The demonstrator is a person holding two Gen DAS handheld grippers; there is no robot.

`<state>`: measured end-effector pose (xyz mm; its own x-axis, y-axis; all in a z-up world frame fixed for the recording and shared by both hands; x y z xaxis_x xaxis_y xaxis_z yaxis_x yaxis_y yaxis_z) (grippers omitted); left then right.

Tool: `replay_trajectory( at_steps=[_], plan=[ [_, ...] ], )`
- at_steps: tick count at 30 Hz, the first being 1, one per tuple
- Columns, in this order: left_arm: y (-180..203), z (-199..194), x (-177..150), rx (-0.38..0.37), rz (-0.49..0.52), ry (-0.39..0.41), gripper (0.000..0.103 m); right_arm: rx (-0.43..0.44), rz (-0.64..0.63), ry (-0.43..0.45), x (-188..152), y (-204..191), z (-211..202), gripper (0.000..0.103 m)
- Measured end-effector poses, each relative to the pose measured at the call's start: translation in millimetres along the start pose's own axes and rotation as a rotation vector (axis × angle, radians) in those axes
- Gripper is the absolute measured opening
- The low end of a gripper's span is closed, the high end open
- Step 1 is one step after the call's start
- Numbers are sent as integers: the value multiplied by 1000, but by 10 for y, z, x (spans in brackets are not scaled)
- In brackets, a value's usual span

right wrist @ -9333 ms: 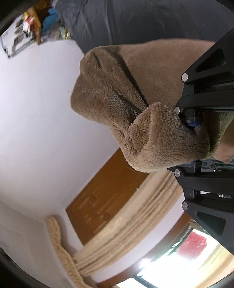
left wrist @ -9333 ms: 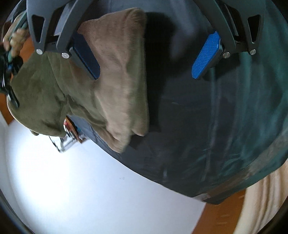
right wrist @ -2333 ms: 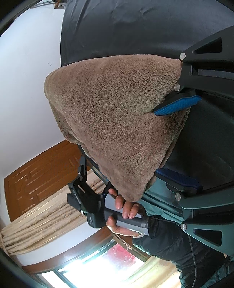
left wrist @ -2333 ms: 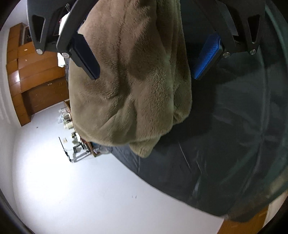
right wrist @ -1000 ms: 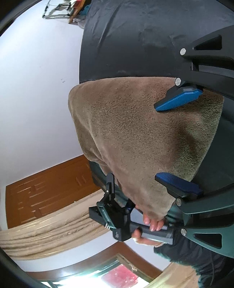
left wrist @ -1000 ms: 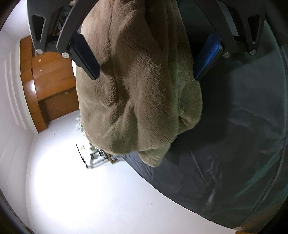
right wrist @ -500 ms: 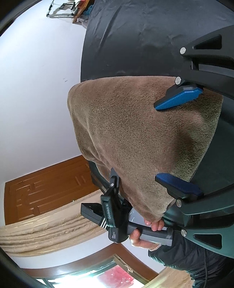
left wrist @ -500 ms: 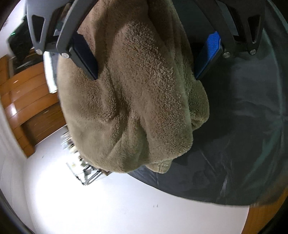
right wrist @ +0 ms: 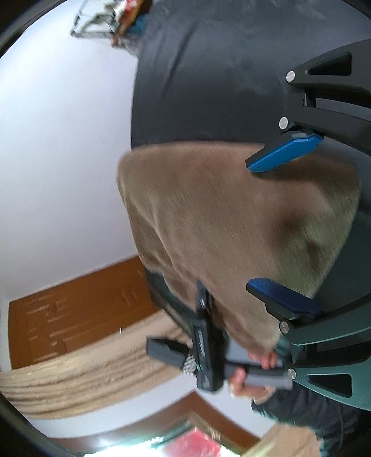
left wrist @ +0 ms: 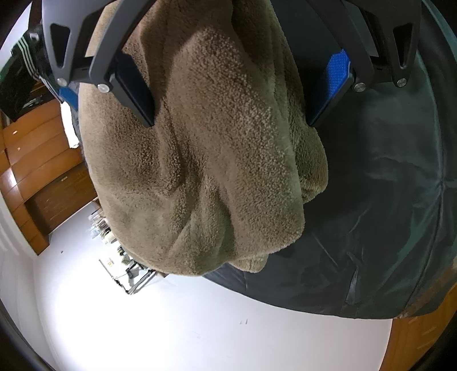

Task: Fold clothes

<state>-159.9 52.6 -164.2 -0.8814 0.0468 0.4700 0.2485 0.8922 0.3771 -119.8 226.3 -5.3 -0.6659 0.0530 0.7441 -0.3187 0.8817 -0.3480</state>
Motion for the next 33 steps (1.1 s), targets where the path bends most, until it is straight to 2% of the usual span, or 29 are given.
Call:
replay_trajectory(
  at_steps=[5,12,16,19,33],
  plan=[
    [-233,38,-3,-10,3,4,102,-105,30,-28,69,184,38,79],
    [-243,57,33,-16,7,17,102,-122,20,-47,148,212,143,79],
    [-281,48,38,-19,9,21,102,-166,-27,-46,231,219,179,80],
    [-27,144,154,-19,12,25,102,-199,-69,-50,263,210,230,81],
    [-112,60,99,-21,21,33,102,-231,-133,-84,189,219,330,84]
  ],
)
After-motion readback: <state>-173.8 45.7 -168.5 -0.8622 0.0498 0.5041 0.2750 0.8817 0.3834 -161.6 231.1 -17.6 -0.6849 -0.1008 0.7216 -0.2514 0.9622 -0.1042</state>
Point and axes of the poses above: each gripper's, at about its wrist camera, not at the fingertips, and z roughly the way its jaws point, y to its right, x to its top, the point moved 7 cm from there along z, roughly the way its jaws point, and after that the axes turned 11 degrees about x, right-handed, at the moved point
